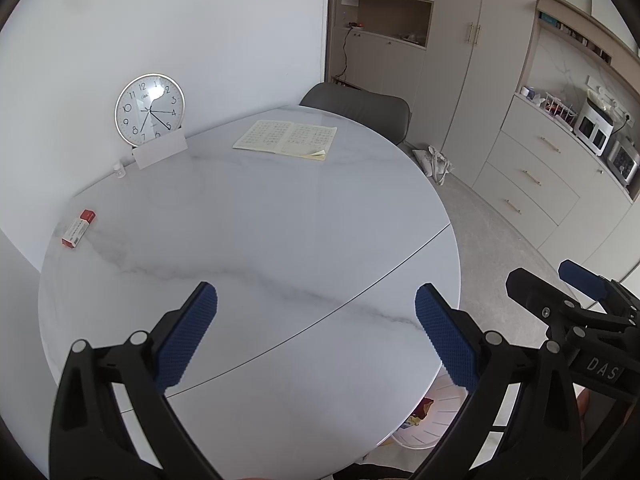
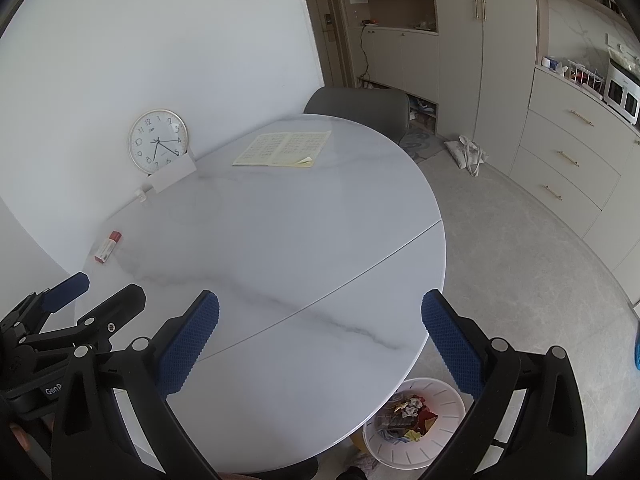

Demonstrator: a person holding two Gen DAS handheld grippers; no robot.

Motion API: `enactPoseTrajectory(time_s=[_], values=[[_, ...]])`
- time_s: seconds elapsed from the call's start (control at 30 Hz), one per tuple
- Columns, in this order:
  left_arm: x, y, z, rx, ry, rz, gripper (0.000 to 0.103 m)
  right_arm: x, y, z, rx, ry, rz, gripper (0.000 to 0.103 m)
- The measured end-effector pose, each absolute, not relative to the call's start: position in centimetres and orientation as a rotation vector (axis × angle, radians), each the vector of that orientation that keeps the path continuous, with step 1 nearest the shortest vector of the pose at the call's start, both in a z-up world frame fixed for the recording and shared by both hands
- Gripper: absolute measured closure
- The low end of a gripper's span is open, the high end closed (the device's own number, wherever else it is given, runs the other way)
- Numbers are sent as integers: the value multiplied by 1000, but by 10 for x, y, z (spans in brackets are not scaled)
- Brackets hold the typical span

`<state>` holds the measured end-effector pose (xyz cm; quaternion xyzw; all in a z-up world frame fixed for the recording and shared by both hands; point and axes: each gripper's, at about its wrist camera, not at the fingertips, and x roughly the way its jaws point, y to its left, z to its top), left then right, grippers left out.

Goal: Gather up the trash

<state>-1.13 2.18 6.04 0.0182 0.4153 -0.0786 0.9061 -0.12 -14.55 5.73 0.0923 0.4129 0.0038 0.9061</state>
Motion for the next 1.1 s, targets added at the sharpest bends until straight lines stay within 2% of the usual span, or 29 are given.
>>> enactPoseTrajectory(time_s=[1.1], values=[[-6,27,59,28,865,-148,8,1,-145,55,196,855,3,2]])
